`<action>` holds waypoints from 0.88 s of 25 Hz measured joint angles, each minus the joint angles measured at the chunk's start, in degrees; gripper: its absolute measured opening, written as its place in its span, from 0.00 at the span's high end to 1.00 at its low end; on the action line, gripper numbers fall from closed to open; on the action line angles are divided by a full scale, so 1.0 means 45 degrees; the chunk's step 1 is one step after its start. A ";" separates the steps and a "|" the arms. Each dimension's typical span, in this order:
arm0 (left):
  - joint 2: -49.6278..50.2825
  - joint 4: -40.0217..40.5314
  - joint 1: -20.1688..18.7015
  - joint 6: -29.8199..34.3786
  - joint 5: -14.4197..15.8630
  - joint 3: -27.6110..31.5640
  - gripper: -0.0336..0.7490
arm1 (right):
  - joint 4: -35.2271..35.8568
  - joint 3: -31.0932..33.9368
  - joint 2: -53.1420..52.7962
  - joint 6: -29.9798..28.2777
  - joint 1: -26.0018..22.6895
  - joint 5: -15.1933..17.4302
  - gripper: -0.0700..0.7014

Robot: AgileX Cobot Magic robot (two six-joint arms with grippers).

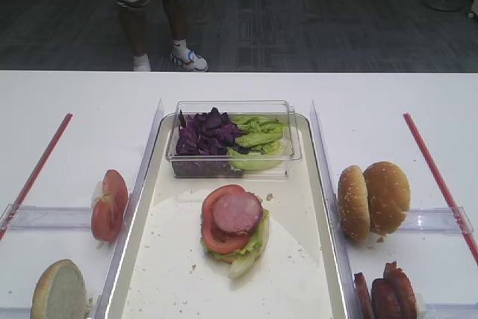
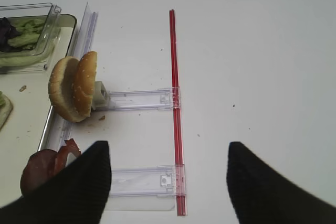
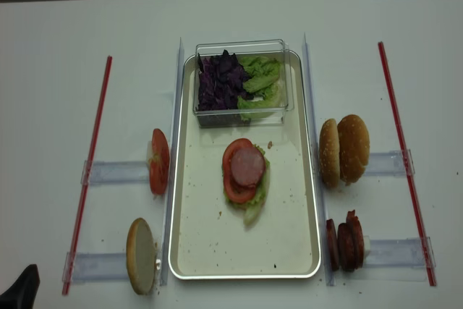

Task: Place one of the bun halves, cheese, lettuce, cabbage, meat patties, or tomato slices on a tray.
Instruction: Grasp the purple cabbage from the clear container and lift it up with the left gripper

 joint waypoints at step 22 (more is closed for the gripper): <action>0.0000 0.0000 0.0000 0.0000 0.0000 0.0000 0.17 | 0.0000 0.0000 0.0000 0.0000 0.0000 0.0000 0.26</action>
